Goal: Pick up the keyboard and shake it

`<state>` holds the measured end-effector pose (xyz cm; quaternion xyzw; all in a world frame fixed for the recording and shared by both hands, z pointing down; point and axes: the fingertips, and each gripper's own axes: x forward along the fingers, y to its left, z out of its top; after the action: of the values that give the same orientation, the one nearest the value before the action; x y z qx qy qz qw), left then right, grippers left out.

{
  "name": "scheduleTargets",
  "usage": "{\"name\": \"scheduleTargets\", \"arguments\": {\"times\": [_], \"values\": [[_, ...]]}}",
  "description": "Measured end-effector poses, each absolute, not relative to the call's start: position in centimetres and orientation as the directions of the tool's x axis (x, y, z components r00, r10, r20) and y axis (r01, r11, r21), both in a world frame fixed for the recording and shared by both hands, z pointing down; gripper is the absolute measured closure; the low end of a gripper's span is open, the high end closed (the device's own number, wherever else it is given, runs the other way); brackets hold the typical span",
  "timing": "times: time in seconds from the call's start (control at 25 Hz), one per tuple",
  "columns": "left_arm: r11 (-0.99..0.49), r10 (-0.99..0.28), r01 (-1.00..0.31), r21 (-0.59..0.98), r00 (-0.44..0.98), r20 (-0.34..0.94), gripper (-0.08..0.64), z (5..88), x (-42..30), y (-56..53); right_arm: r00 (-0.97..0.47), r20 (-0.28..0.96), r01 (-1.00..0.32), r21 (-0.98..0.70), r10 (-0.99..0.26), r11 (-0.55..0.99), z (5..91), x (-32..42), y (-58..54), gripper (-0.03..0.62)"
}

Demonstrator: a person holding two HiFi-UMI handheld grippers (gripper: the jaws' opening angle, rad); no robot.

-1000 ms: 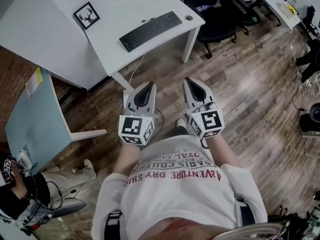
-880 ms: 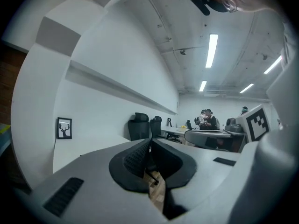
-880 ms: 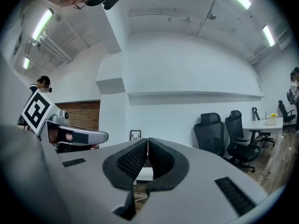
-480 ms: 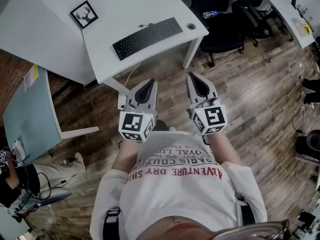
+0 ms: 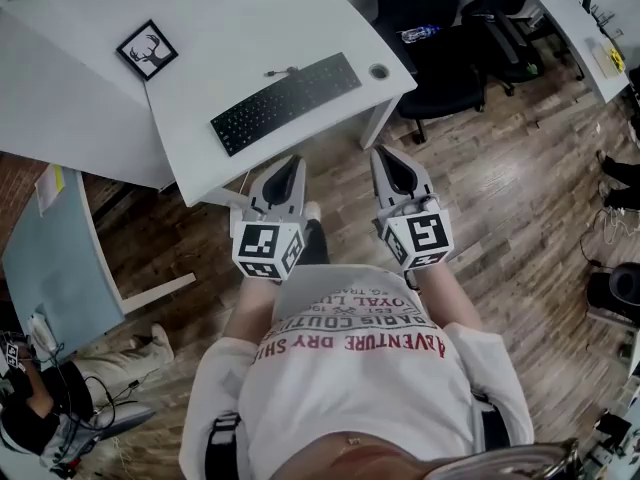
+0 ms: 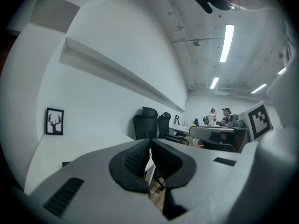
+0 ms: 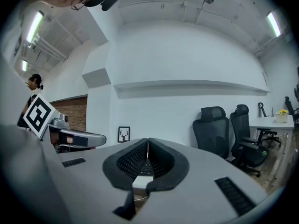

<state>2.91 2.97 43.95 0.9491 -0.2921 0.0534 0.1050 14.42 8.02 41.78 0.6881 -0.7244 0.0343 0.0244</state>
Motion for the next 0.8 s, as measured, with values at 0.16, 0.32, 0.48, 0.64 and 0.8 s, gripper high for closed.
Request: {"name": "scheduleTargets", "arguments": {"times": [0.16, 0.32, 0.48, 0.64, 0.8], "values": [[-0.821, -0.525, -0.547, 0.164, 0.836, 0.158, 0.526, 43.9, 4.5, -3.1, -0.033, 0.094, -0.999, -0.025, -0.995, 0.031, 42.2, 15.7, 2.2, 0.566], [-0.825, -0.519, -0.540, 0.166, 0.840, 0.155, 0.525, 43.6, 5.3, -9.1, -0.025, 0.085, -1.000, -0.008, -0.996, 0.025, 41.6, 16.3, -3.5, 0.566], [-0.807, -0.542, -0.564, 0.178, 0.826, 0.156, 0.526, 43.6, 5.4, -14.5, -0.033, 0.058, -0.999, 0.007, -0.998, 0.033, 40.7, 16.9, -8.8, 0.567], [-0.782, -0.579, -0.600, 0.172, 0.800, 0.157, 0.525, 43.7, 4.5, -18.5, -0.060, 0.065, -0.998, -0.002, -0.996, 0.060, 41.1, 16.8, -13.1, 0.566], [-0.726, -0.640, -0.664, 0.177, 0.748, 0.179, 0.526, 44.4, 3.1, -21.1, -0.132, 0.090, -0.991, -0.010, -0.987, 0.131, 42.1, 16.2, -16.5, 0.566]]}}
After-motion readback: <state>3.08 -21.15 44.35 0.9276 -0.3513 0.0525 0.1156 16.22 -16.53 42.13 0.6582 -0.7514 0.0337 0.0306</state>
